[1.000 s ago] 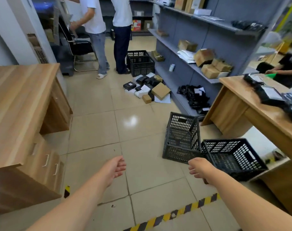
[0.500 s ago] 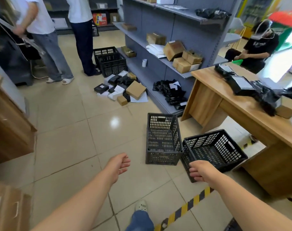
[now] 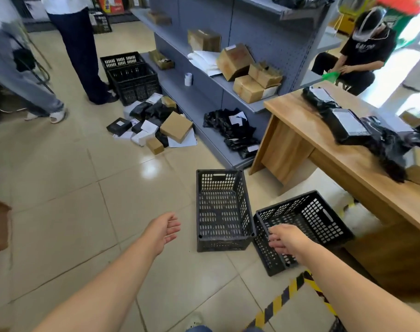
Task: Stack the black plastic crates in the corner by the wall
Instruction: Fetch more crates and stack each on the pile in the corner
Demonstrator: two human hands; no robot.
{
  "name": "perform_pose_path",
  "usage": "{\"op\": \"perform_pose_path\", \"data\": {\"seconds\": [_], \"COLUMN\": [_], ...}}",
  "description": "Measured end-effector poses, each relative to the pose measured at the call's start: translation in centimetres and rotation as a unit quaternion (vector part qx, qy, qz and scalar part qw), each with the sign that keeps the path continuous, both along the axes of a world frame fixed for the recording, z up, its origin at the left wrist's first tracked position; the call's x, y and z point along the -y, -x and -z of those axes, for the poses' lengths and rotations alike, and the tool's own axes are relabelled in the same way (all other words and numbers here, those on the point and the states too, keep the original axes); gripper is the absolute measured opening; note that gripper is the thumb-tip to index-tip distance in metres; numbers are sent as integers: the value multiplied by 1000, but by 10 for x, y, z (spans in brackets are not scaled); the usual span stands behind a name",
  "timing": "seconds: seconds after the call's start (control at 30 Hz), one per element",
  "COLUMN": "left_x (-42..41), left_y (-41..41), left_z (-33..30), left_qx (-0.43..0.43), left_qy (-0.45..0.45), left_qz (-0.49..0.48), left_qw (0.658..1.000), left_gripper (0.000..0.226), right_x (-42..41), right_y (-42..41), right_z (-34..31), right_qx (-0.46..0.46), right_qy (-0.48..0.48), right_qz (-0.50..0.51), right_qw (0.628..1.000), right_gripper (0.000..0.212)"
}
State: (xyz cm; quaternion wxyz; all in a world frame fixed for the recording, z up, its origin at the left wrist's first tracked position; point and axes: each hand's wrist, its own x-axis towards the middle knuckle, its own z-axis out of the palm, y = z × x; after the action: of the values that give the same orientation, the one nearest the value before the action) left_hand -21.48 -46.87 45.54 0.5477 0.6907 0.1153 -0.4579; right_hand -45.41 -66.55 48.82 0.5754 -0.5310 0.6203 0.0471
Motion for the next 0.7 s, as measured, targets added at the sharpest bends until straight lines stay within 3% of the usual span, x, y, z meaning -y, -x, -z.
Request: {"op": "perform_pose_path", "data": {"seconds": [0.23, 0.7], "left_x": [66, 235], "left_y": [-31, -72], "left_z": [21, 75], "left_qx": [-8, -44], "left_qy": [-23, -73], "left_qz": [-17, -119], "left_qw": [1000, 989], "left_gripper": [23, 23], "right_x": [85, 306], "right_y": [-38, -111], "right_z": [23, 91], "right_qx": [-5, -31], "right_qy": [-37, -83], "right_qz": [1, -70], "right_qw": [999, 994], "right_gripper": [25, 22]}}
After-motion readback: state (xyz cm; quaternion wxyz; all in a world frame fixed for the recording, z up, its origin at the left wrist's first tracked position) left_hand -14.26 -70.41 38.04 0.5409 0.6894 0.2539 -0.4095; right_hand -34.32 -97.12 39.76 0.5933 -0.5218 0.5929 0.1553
